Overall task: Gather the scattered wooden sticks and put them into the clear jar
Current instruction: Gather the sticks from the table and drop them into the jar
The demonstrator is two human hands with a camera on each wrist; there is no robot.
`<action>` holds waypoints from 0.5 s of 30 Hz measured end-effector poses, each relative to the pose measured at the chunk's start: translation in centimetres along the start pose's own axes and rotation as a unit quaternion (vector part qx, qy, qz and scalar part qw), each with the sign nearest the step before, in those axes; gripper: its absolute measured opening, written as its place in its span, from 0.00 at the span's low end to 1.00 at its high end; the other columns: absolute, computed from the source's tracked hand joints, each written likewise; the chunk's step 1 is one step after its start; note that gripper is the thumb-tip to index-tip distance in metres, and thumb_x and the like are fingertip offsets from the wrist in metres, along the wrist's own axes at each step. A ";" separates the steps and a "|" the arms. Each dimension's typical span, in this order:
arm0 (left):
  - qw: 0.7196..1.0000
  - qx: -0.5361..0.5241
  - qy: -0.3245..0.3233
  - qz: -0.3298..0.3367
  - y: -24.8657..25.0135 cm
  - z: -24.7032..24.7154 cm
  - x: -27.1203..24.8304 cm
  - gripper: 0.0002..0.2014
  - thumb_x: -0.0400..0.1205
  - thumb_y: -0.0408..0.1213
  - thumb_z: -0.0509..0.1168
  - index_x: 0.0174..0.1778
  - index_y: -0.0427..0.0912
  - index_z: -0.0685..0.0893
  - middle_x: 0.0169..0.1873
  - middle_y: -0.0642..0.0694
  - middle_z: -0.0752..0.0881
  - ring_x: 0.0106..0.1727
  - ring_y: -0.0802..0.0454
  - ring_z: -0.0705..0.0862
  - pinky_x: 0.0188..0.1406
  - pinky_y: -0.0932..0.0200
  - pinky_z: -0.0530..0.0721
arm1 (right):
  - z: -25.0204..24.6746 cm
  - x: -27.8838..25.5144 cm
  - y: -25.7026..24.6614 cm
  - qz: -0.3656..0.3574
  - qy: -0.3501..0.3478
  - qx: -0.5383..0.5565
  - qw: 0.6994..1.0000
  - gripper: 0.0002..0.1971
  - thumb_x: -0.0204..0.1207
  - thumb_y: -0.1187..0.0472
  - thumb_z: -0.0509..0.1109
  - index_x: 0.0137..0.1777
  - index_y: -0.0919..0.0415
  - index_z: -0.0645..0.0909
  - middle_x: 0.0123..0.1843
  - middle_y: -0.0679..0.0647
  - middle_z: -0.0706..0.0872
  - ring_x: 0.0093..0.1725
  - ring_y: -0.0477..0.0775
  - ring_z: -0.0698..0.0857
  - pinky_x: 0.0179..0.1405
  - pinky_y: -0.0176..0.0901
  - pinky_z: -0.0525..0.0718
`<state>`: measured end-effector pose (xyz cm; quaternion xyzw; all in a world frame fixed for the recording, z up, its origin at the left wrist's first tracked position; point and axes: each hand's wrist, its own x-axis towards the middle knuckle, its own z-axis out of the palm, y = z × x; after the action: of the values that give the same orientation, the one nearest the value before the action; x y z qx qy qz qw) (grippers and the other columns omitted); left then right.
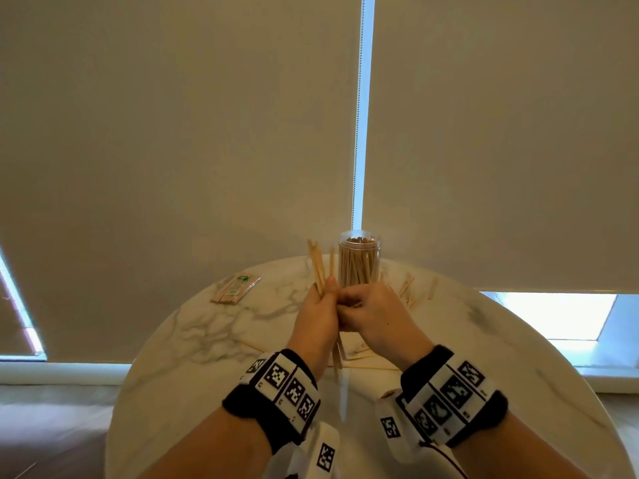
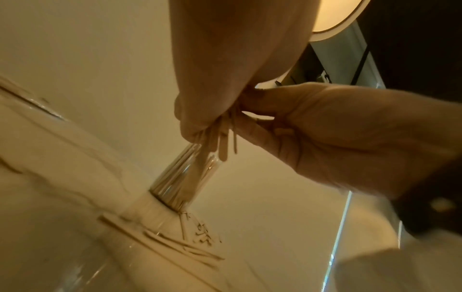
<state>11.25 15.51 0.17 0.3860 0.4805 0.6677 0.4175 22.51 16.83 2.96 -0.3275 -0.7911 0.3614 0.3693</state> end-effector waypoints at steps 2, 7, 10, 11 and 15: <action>0.999 -0.049 0.010 -0.010 0.6 -0.7 0.0 0.17 0.91 0.47 0.54 0.60 0.38 0.80 0.46 0.39 0.89 0.45 0.48 0.92 0.44 0.52 0.91 | 0.9 -0.2 -0.1 -0.011 0.017 -0.025 0.999 0.06 0.80 0.62 0.74 0.53 0.54 0.90 0.42 0.47 0.93 0.41 0.39 0.91 0.44 0.32 0.88; 1.000 0.004 0.013 -0.006 0.3 -2.6 -0.9 0.15 0.90 0.49 0.56 0.51 0.40 0.76 0.31 0.43 0.81 0.26 0.52 0.81 0.26 0.56 0.82 | -0.2 -0.1 -0.8 -0.017 0.110 -0.037 0.993 0.03 0.80 0.54 0.73 0.46 0.51 0.83 0.38 0.48 0.91 0.37 0.44 0.90 0.42 0.47 0.91; 0.997 0.060 -0.042 -0.010 0.5 -2.6 -2.1 0.16 0.87 0.53 0.60 0.46 0.43 0.76 0.25 0.51 0.70 0.21 0.57 0.64 0.19 0.63 0.67 | -1.7 0.9 -2.1 -0.051 0.154 -0.065 0.985 0.08 0.84 0.48 0.66 0.54 0.48 0.84 0.46 0.44 0.90 0.47 0.43 0.88 0.52 0.49 0.88; 0.994 0.081 -0.075 -0.017 0.7 -2.3 -2.7 0.17 0.86 0.55 0.61 0.44 0.43 0.76 0.24 0.52 0.70 0.21 0.57 0.64 0.19 0.63 0.66 | -2.1 1.2 -2.8 -0.058 0.152 -0.065 0.984 0.12 0.86 0.46 0.63 0.61 0.49 0.83 0.53 0.43 0.89 0.54 0.42 0.87 0.57 0.46 0.86; 0.982 0.080 -0.160 -0.060 1.8 -0.2 -4.9 0.18 0.89 0.52 0.58 0.41 0.42 0.72 0.23 0.52 0.67 0.22 0.56 0.61 0.22 0.61 0.62 | -2.4 1.2 -4.7 -0.003 -0.012 -0.111 0.994 0.21 0.89 0.42 0.55 0.58 0.52 0.87 0.49 0.45 0.88 0.48 0.45 0.87 0.45 0.40 0.83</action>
<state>12.46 10.59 1.25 0.4910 0.4814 0.5304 0.4959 22.72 16.09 8.32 -0.3592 -0.8318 0.2743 0.3222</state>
